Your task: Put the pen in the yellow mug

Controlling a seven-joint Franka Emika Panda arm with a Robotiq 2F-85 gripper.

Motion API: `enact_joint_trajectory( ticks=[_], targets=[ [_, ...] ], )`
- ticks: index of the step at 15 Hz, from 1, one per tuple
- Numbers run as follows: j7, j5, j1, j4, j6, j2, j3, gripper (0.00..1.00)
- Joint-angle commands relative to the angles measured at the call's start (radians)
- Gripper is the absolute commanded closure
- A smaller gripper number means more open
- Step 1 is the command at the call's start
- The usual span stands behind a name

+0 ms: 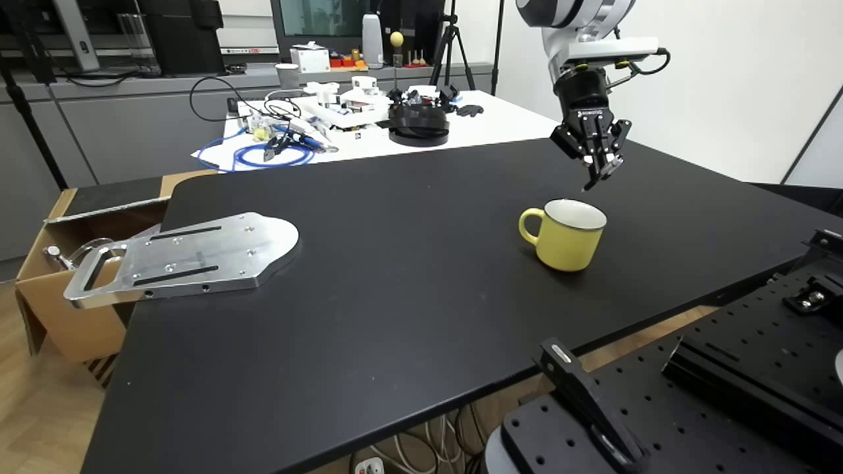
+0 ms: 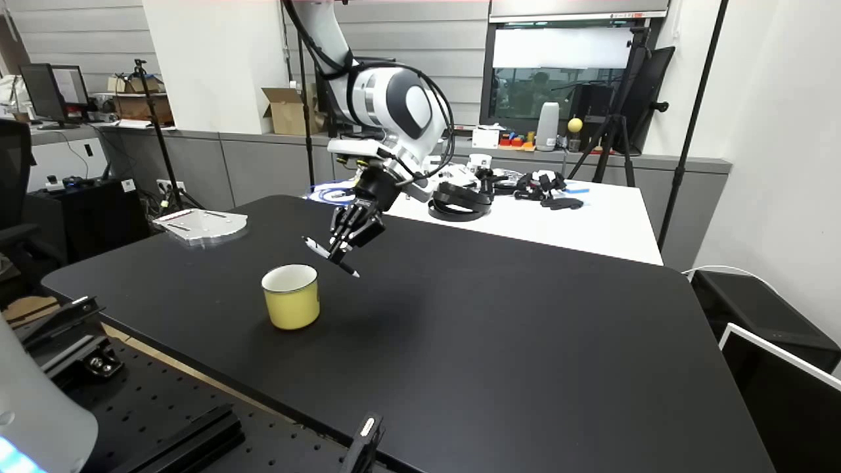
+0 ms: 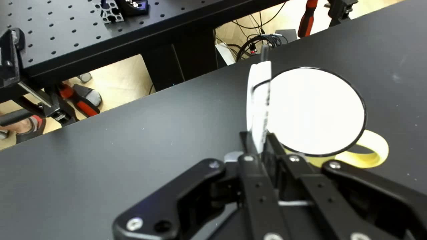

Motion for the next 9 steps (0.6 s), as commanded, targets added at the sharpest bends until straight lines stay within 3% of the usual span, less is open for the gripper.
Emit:
enact_joint_trajectory(
  ticks=[1,9],
  targets=[
    [0.004,-0.002,0.005,0.025,-0.068,-0.006,0.014,0.97],
    [-0.003,0.0,0.031,0.019,-0.127,-0.035,0.039,0.97]
  ],
)
